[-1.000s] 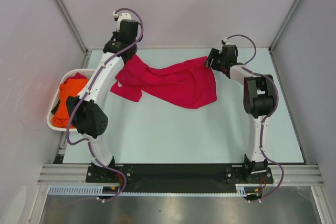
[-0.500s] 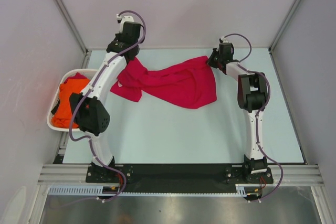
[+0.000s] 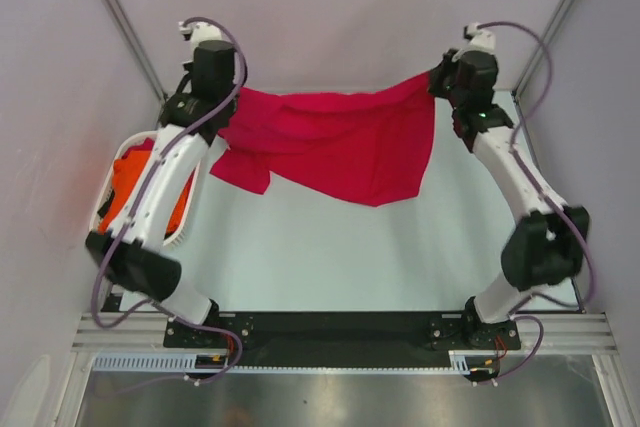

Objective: Fold and stack the t-shirts
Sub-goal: Flatten out the tshirt

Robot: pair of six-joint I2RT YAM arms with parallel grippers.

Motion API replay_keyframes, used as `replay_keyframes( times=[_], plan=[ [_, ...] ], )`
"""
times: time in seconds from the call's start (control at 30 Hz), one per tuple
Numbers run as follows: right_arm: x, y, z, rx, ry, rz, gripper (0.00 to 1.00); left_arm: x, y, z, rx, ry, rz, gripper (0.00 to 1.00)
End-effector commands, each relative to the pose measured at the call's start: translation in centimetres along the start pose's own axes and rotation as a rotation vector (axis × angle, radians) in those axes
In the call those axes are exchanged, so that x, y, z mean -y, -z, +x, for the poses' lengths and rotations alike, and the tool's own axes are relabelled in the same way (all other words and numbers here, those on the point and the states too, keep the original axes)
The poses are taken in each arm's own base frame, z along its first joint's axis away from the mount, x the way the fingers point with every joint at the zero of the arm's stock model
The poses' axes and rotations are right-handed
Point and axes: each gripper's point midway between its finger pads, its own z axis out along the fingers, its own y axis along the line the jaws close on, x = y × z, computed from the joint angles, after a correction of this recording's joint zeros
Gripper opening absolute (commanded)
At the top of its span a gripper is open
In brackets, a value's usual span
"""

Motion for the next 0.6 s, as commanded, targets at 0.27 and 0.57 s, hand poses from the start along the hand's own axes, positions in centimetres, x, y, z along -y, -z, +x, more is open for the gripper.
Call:
replay_keyframes(
  times=[0.27, 0.57],
  plan=[
    [-3.4, 23.0, -10.1, 0.31, 0.057, 0.043, 0.0, -12.5, 17.2, -1.5, 0.247, 0.193, 0.048, 0.0],
    [-3.6, 30.8, -11.8, 0.385, 0.021, -0.023, 0.0, -17.6, 25.3, -4.9, 0.39, 0.269, 0.152, 0.0]
  ],
)
